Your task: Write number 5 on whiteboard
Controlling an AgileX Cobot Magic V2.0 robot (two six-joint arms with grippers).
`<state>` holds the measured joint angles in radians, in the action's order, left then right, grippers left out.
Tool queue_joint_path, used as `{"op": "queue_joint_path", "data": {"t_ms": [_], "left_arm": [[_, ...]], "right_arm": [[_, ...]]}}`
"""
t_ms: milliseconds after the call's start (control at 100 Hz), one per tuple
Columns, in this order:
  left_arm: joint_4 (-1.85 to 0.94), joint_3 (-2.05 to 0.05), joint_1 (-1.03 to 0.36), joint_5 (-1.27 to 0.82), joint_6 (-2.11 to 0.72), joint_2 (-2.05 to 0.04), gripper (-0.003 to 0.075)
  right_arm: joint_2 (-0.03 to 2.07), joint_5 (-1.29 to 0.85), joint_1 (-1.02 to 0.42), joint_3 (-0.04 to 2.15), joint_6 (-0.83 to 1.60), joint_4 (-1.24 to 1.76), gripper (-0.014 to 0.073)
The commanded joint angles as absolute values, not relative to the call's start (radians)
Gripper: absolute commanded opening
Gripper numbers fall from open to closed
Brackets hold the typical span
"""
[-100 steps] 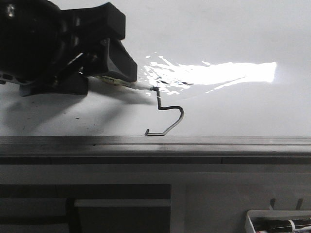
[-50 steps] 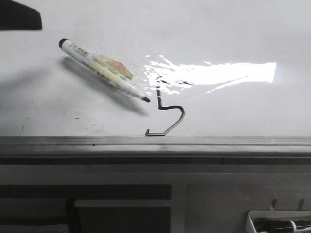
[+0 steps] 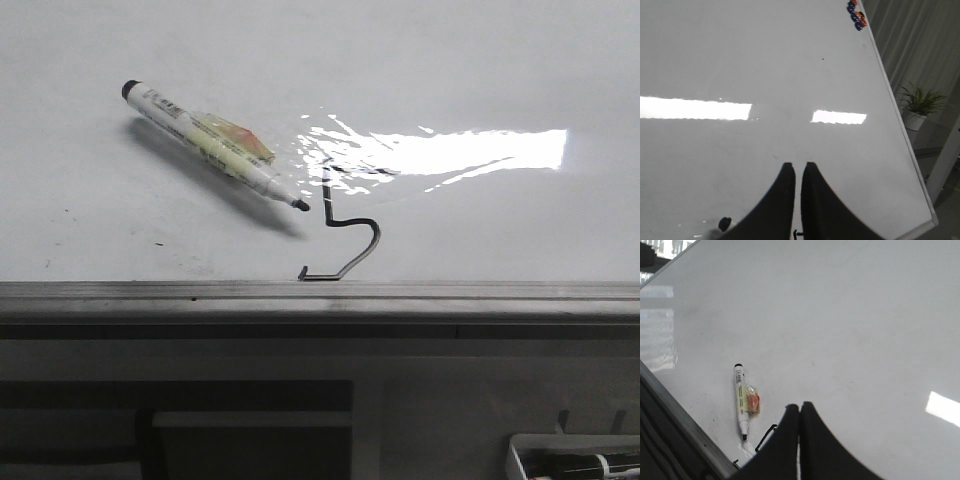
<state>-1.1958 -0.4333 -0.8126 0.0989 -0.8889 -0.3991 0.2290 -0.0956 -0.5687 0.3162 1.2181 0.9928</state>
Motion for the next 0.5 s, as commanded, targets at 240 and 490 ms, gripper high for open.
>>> {"op": "queue_joint_path", "data": {"t_ms": [240, 490], "left_arm": [[-1.193, -0.361, -0.814, 0.053, -0.904, -0.278, -0.0020], [-1.193, -0.356, -0.814, 0.053, -0.904, -0.278, -0.0020]], "right_arm": [[0.086, -0.042, -0.560, 0.266, 1.218, 1.063, -0.0064], [0.086, -0.042, -0.560, 0.266, 1.218, 1.063, -0.0064]]}}
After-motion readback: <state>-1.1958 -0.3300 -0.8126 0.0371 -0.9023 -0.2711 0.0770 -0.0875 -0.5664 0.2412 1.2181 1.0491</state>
